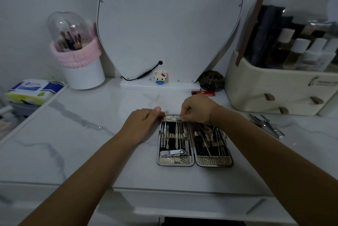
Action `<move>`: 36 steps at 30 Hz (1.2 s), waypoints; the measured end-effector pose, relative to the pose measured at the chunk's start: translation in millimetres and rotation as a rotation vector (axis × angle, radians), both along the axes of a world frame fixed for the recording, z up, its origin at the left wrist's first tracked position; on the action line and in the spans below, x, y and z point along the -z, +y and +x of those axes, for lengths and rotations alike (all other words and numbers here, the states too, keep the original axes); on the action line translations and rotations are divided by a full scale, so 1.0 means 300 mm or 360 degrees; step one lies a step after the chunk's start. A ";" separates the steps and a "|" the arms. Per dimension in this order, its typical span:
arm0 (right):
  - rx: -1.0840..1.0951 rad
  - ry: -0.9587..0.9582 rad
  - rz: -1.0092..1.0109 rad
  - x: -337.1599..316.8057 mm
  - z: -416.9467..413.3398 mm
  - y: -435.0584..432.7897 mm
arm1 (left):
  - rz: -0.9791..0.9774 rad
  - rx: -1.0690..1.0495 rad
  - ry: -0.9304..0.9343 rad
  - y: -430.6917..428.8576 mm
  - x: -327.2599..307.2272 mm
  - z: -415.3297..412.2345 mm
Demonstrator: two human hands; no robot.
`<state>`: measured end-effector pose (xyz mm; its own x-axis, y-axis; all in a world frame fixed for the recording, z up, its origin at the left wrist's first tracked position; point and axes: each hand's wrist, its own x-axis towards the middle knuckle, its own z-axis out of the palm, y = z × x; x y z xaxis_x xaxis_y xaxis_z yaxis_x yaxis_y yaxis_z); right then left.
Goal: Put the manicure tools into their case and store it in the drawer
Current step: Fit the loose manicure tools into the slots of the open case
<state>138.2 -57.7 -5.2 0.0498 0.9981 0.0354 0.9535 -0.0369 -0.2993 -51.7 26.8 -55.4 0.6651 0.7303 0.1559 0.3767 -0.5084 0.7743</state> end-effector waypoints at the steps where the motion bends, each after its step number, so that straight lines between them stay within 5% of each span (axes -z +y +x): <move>1: -0.0002 -0.0030 0.0011 0.002 -0.005 0.003 | 0.0002 0.0000 0.0000 -0.001 -0.002 0.000; 13: 0.0141 0.0226 0.0429 0.044 -0.027 -0.063 | -0.0048 0.0036 -0.0062 0.010 0.004 -0.004; 16: 0.0398 0.0243 0.0560 0.025 0.057 -0.179 | -0.0063 0.0057 -0.0079 0.017 0.011 -0.005; 22: 0.1050 0.0143 0.0438 0.025 0.289 -0.434 | -0.0093 0.0018 -0.0124 0.017 0.014 -0.001; 36: 0.1110 0.0063 0.0191 0.046 0.349 -0.437 | -0.0118 -0.0036 -0.0141 0.000 0.011 0.005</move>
